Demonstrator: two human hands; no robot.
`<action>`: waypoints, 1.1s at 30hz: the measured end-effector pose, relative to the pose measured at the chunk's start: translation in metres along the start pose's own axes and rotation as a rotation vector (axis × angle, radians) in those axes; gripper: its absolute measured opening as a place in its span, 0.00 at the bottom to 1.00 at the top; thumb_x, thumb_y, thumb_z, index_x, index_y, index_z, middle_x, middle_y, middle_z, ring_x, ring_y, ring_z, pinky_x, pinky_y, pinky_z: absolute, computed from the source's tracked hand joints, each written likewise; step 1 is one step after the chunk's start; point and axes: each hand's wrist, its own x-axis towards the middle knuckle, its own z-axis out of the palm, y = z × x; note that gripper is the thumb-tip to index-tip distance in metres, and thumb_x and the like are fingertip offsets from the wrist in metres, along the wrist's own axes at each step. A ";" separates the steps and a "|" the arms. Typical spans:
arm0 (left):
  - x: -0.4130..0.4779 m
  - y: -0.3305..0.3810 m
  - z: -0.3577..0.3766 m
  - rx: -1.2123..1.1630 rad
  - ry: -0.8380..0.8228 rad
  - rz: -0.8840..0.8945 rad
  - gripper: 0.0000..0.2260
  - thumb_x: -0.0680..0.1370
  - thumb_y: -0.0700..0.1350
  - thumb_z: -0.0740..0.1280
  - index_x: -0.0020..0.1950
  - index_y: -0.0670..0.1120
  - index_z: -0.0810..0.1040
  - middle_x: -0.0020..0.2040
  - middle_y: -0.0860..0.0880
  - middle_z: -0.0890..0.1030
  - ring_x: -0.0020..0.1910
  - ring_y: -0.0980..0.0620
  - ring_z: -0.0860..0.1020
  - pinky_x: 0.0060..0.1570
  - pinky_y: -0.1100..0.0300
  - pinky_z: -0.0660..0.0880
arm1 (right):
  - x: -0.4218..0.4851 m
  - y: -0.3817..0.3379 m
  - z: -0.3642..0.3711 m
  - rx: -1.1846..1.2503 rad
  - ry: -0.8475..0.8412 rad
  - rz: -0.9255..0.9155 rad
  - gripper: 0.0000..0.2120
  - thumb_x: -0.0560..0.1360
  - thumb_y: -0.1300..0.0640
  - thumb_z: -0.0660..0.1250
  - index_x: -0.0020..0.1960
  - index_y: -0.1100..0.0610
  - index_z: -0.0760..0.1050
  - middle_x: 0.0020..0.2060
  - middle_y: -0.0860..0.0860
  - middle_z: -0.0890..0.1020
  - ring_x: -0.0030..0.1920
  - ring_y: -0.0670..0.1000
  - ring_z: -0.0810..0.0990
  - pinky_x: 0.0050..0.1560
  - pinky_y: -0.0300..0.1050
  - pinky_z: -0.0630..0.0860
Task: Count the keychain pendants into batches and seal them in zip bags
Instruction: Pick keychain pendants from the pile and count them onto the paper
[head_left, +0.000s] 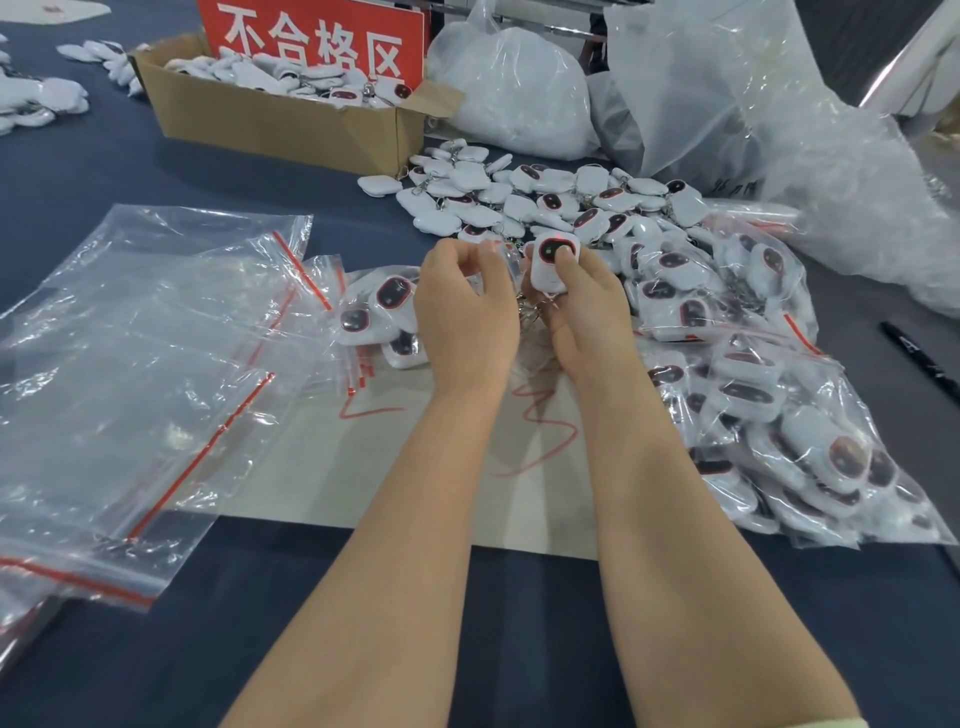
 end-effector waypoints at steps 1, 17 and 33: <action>0.000 0.000 0.000 0.002 0.000 0.000 0.06 0.79 0.45 0.62 0.43 0.46 0.71 0.43 0.51 0.77 0.44 0.54 0.73 0.46 0.65 0.67 | 0.000 0.000 0.000 0.009 0.009 0.008 0.08 0.81 0.64 0.57 0.48 0.62 0.75 0.41 0.55 0.80 0.40 0.49 0.79 0.40 0.38 0.78; 0.001 0.003 -0.002 -0.019 -0.022 -0.026 0.09 0.80 0.45 0.62 0.40 0.50 0.69 0.40 0.55 0.74 0.42 0.55 0.72 0.44 0.66 0.67 | -0.005 -0.035 0.005 -0.418 -0.045 -0.008 0.06 0.78 0.66 0.63 0.52 0.62 0.67 0.56 0.63 0.75 0.41 0.53 0.84 0.41 0.39 0.82; -0.010 0.013 0.000 0.118 -0.077 0.288 0.05 0.79 0.41 0.62 0.46 0.41 0.76 0.44 0.52 0.74 0.47 0.46 0.76 0.51 0.50 0.72 | -0.021 -0.026 0.011 -0.877 -0.367 -0.064 0.19 0.76 0.66 0.61 0.30 0.52 0.77 0.22 0.41 0.78 0.28 0.41 0.75 0.35 0.35 0.71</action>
